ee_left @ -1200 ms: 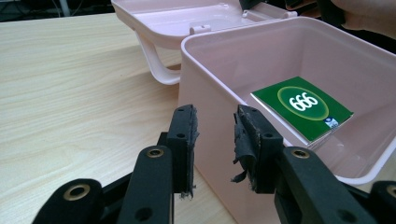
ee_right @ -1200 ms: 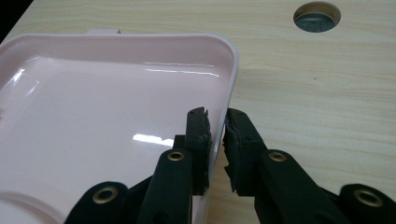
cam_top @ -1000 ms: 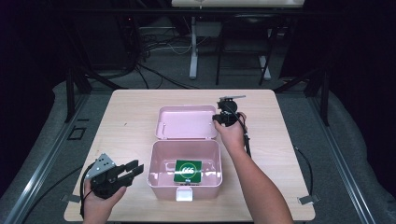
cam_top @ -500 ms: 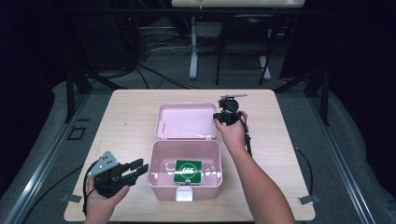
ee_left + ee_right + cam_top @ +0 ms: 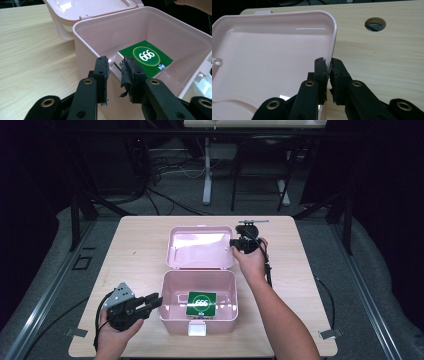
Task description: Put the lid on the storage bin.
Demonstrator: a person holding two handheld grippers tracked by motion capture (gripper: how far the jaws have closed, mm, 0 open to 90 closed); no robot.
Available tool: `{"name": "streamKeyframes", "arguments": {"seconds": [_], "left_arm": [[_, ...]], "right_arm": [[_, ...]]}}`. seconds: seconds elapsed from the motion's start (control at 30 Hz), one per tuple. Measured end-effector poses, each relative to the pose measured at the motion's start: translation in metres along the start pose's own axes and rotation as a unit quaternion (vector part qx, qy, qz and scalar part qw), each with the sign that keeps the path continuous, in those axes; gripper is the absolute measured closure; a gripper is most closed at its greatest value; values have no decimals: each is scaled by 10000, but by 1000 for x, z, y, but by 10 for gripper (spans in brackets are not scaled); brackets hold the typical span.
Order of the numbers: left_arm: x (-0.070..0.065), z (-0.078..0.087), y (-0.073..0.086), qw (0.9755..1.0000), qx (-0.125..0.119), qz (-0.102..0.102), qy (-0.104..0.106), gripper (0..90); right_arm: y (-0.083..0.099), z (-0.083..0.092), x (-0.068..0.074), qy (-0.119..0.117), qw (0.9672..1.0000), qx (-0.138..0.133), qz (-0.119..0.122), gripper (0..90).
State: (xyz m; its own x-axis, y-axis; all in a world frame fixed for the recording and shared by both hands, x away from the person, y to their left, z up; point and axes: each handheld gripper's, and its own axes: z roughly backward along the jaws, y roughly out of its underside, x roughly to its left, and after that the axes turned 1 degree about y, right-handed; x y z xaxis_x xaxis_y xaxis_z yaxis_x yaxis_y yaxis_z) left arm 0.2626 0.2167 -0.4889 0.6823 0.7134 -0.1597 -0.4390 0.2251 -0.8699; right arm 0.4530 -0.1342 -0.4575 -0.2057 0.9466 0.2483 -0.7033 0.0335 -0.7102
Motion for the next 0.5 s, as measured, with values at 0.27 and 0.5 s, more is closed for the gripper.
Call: {"name": "streamKeyframes", "arguments": {"seconds": [0.27, 0.5], "left_arm": [[-1, -1, 1, 10000, -24, -6, 34, 772], [-2, -2, 1, 10000, -28, -17, 7, 773]], "right_arm": [[-2, 11, 2, -25, 9997, -209, 124, 851], [-2, 20, 3, -77, 9991, -368, 201, 858]]}}
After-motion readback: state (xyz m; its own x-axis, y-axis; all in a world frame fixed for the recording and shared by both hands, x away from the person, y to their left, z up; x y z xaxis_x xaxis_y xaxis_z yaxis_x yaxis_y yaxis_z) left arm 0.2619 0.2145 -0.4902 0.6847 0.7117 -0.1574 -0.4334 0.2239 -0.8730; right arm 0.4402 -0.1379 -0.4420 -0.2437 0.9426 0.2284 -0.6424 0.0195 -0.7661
